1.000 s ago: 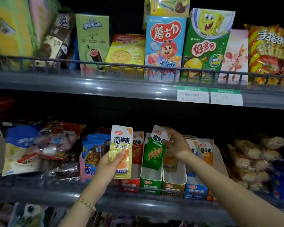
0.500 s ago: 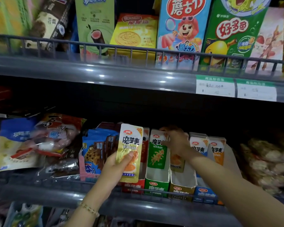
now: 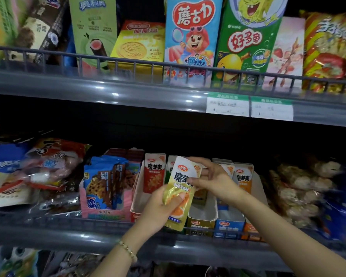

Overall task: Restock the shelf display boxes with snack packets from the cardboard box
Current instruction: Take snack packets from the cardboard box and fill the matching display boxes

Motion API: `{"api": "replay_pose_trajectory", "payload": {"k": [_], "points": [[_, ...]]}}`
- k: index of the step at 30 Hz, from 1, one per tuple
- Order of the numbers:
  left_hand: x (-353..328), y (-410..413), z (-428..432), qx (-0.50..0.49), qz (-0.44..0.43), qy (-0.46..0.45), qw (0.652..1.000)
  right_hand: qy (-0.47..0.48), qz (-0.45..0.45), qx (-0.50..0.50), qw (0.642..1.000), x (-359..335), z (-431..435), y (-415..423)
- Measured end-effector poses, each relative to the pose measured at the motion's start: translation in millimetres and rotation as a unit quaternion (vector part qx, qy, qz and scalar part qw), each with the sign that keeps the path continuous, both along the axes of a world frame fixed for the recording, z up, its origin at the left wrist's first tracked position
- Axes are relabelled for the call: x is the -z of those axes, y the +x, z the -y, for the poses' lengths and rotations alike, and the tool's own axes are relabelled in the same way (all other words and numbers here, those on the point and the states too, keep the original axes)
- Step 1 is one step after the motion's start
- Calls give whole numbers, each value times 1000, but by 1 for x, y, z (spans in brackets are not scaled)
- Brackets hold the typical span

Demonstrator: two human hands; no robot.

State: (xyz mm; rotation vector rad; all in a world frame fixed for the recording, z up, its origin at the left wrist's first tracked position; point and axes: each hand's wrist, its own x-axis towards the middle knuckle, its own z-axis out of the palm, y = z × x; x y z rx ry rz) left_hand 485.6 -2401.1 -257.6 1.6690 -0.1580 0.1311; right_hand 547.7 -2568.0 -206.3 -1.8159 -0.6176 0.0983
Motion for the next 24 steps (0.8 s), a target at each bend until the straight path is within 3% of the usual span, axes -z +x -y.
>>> {"api": "replay_pose_trajectory", "payload": {"k": [3, 6, 9, 14, 18, 22, 24], "points": [[-2, 7, 14, -15, 27, 80, 996, 52, 11, 57, 997, -11, 27, 6], [-1, 15, 14, -90, 116, 312, 939, 140, 32, 162, 976, -18, 57, 24], [4, 20, 14, -63, 120, 354, 925, 151, 34, 231, 960, -16, 70, 36], [12, 32, 15, 38, 42, 387, 920, -11, 114, 258, 959, 7, 58, 55], [17, 37, 15, 61, 18, 393, 918, -103, 197, 182, 958, 16, 47, 67], [20, 40, 14, 71, 14, 376, 924, -270, 257, 163, 914, 25, 44, 86], [21, 41, 14, 71, 17, 373, 925, -299, 280, 168, 897, 27, 42, 92]]}}
